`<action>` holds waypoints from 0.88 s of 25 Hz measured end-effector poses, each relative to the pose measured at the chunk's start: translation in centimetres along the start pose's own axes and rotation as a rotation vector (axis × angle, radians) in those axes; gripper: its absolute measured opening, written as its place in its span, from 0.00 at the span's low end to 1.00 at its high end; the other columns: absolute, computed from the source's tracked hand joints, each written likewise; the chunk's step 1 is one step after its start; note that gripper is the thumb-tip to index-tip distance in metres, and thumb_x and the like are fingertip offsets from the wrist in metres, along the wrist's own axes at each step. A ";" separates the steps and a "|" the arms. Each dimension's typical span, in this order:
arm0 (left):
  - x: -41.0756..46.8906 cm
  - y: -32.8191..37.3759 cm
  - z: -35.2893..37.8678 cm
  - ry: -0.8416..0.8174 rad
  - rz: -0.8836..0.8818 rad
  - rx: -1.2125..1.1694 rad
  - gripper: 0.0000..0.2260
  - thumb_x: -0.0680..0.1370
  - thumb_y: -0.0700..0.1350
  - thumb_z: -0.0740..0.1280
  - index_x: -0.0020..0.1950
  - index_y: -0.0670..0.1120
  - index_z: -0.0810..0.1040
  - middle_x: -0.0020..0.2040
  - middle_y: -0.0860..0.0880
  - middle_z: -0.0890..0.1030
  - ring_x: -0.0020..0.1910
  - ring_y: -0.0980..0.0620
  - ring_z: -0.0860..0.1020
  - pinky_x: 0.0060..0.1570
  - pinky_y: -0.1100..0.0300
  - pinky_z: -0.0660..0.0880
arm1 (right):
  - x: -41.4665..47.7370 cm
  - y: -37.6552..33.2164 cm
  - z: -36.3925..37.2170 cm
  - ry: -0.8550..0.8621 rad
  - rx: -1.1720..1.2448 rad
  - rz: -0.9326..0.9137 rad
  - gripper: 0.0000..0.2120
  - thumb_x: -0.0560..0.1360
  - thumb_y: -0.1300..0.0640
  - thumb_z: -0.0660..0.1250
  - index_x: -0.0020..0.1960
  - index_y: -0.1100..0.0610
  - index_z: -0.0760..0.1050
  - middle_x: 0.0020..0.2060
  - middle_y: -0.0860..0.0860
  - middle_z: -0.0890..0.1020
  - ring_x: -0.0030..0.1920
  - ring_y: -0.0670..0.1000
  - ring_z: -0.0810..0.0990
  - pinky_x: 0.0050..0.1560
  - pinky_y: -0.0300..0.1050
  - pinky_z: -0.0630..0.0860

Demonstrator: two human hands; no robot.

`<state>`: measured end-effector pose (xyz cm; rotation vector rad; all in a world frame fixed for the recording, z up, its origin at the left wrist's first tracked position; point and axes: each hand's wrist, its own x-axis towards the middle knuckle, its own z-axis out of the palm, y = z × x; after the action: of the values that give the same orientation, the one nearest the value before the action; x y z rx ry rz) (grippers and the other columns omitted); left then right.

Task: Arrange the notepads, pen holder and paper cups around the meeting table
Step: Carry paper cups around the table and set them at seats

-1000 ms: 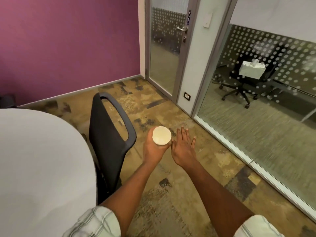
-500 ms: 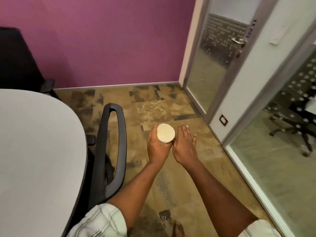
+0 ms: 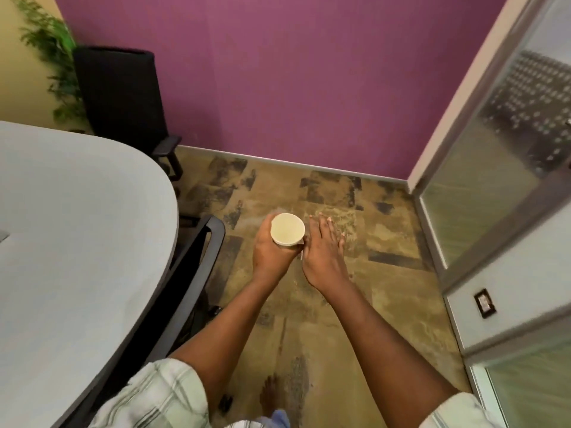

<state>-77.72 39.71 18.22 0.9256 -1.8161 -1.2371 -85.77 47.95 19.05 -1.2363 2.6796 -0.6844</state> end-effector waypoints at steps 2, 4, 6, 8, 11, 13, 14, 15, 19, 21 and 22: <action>3.0 -1.0 1.5 0.049 -0.025 -0.012 0.33 0.63 0.44 0.79 0.65 0.50 0.70 0.60 0.52 0.76 0.59 0.55 0.74 0.55 0.65 0.69 | 3.7 0.5 0.5 -0.024 0.036 -0.056 0.23 0.83 0.54 0.45 0.78 0.52 0.51 0.78 0.50 0.50 0.78 0.50 0.44 0.77 0.57 0.42; 6.0 -2.0 3.0 0.076 -0.052 -0.018 0.31 0.64 0.43 0.78 0.64 0.52 0.69 0.56 0.55 0.76 0.56 0.56 0.74 0.50 0.71 0.68 | 7.4 0.8 1.5 -0.052 0.106 -0.095 0.23 0.82 0.55 0.47 0.77 0.54 0.55 0.76 0.53 0.60 0.77 0.52 0.54 0.76 0.57 0.50; 9.0 -3.0 4.4 0.110 -0.109 -0.031 0.29 0.65 0.42 0.76 0.63 0.52 0.69 0.53 0.57 0.74 0.53 0.56 0.74 0.44 0.74 0.66 | 10.7 0.7 2.8 -0.072 0.175 -0.112 0.23 0.80 0.55 0.48 0.75 0.55 0.61 0.71 0.55 0.70 0.71 0.55 0.67 0.72 0.56 0.61; 12.2 -4.2 5.3 0.170 -0.198 -0.045 0.29 0.66 0.43 0.76 0.63 0.51 0.69 0.53 0.56 0.73 0.52 0.56 0.74 0.44 0.69 0.66 | 14.4 0.3 4.1 -0.128 0.209 -0.093 0.26 0.78 0.51 0.45 0.74 0.54 0.62 0.68 0.55 0.73 0.67 0.56 0.71 0.68 0.56 0.67; 17.8 -5.9 5.7 0.211 -0.250 -0.047 0.29 0.65 0.42 0.77 0.62 0.50 0.68 0.53 0.54 0.73 0.53 0.55 0.73 0.41 0.72 0.66 | 20.6 -0.3 6.0 -0.206 0.199 -0.127 0.27 0.77 0.49 0.43 0.73 0.52 0.63 0.68 0.53 0.73 0.67 0.54 0.71 0.68 0.55 0.67; 20.7 -6.9 5.6 0.237 -0.282 -0.035 0.30 0.65 0.42 0.77 0.62 0.49 0.69 0.54 0.53 0.73 0.52 0.55 0.73 0.44 0.69 0.67 | 23.9 -0.8 6.9 -0.228 0.217 -0.147 0.25 0.78 0.50 0.44 0.71 0.53 0.66 0.67 0.52 0.74 0.66 0.53 0.72 0.68 0.55 0.67; 22.0 -7.4 5.5 0.257 -0.303 -0.017 0.30 0.65 0.43 0.77 0.62 0.49 0.69 0.54 0.53 0.74 0.52 0.56 0.73 0.45 0.67 0.67 | 25.5 -1.1 7.2 -0.244 0.212 -0.170 0.25 0.78 0.50 0.44 0.71 0.53 0.66 0.67 0.52 0.74 0.66 0.53 0.72 0.68 0.55 0.67; 23.4 -7.8 5.4 0.274 -0.311 0.010 0.30 0.65 0.43 0.77 0.62 0.49 0.69 0.54 0.53 0.75 0.52 0.56 0.73 0.46 0.65 0.67 | 27.1 -1.6 7.5 -0.261 0.212 -0.197 0.26 0.77 0.50 0.44 0.70 0.53 0.67 0.67 0.52 0.74 0.66 0.53 0.72 0.68 0.54 0.67; 29.2 -10.8 4.7 0.315 -0.346 0.068 0.31 0.63 0.43 0.78 0.62 0.51 0.69 0.54 0.54 0.76 0.52 0.57 0.75 0.46 0.69 0.68 | 35.0 -2.9 10.5 -0.380 0.154 -0.303 0.26 0.77 0.53 0.46 0.73 0.54 0.65 0.71 0.53 0.70 0.71 0.53 0.66 0.72 0.53 0.61; 31.8 -12.3 4.3 0.342 -0.387 0.096 0.33 0.62 0.45 0.79 0.62 0.51 0.69 0.55 0.55 0.76 0.53 0.57 0.75 0.50 0.65 0.70 | 38.9 -3.6 12.2 -0.439 0.120 -0.371 0.23 0.80 0.57 0.49 0.74 0.56 0.62 0.72 0.54 0.68 0.73 0.54 0.64 0.73 0.50 0.59; 33.2 -12.9 4.2 0.381 -0.404 0.116 0.33 0.62 0.46 0.79 0.62 0.52 0.68 0.55 0.55 0.76 0.54 0.57 0.76 0.51 0.63 0.71 | 41.0 -4.0 13.1 -0.479 0.122 -0.422 0.23 0.80 0.58 0.50 0.74 0.56 0.62 0.73 0.54 0.67 0.73 0.54 0.64 0.74 0.49 0.59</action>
<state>-94.85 9.13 10.69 1.5364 -1.4502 -1.0979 -106.39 10.55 12.62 -1.6945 1.9877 -0.4999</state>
